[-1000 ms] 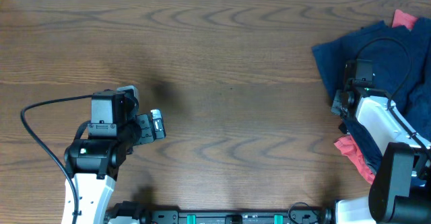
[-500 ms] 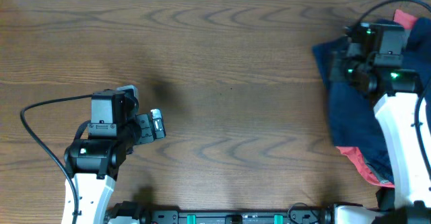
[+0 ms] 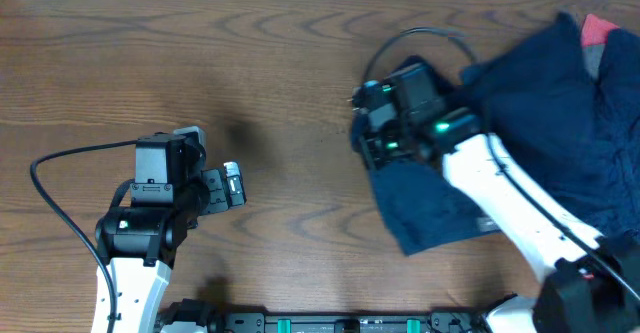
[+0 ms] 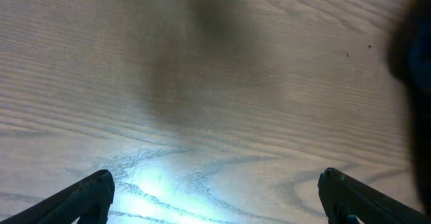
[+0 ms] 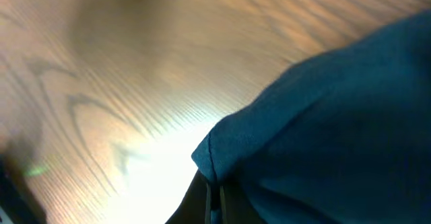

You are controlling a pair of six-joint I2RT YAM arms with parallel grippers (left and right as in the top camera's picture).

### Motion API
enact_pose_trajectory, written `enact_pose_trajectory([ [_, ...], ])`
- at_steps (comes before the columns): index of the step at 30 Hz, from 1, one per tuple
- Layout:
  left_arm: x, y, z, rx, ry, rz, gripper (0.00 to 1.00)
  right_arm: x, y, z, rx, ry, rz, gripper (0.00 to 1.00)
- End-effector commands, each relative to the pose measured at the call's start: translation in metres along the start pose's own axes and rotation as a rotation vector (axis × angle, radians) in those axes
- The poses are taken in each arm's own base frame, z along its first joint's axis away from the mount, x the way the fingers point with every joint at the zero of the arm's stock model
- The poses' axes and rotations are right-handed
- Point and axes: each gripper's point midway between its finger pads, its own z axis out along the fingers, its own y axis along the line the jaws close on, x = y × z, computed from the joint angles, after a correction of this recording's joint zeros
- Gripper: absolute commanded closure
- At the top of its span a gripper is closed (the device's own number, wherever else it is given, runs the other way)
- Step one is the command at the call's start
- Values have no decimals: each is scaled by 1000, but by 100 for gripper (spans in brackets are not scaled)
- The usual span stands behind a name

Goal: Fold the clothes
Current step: 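Drag the navy shorts left onto the open table with right gripper, then grasp the shorts' left edge with the left gripper and pull left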

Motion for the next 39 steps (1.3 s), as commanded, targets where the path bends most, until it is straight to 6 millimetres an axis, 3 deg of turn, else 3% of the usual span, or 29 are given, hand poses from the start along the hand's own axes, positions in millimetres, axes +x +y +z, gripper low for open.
enact_pose_trajectory([
  [1,-6,-1,-4,2,-17,6,2,-6,21,25,-8,-17,38,99],
  [4,-6,-1,-4,2,-17,5,2,-25,39,40,-39,-94,9,99],
  [7,-6,-1,-4,2,-16,-26,2,-43,44,39,-29,-173,-21,85],
  [9,-6,-1,-4,3,-15,-74,2,-51,30,31,53,-204,-5,77],
  [12,-3,-7,-3,37,1,-111,2,-51,-7,5,219,-221,41,37],
  [17,10,-32,3,185,90,-117,2,-31,-68,-47,462,-207,208,1],
  [21,25,-48,15,259,197,-141,2,-4,-107,-83,552,-154,329,1],
  [26,44,-67,36,275,344,-208,2,35,-145,-107,627,-56,475,1],
  [32,69,-106,65,306,492,-213,2,67,-172,-127,681,20,589,1],
  [39,121,-135,92,177,694,-359,2,86,-187,-139,711,55,662,1],
])
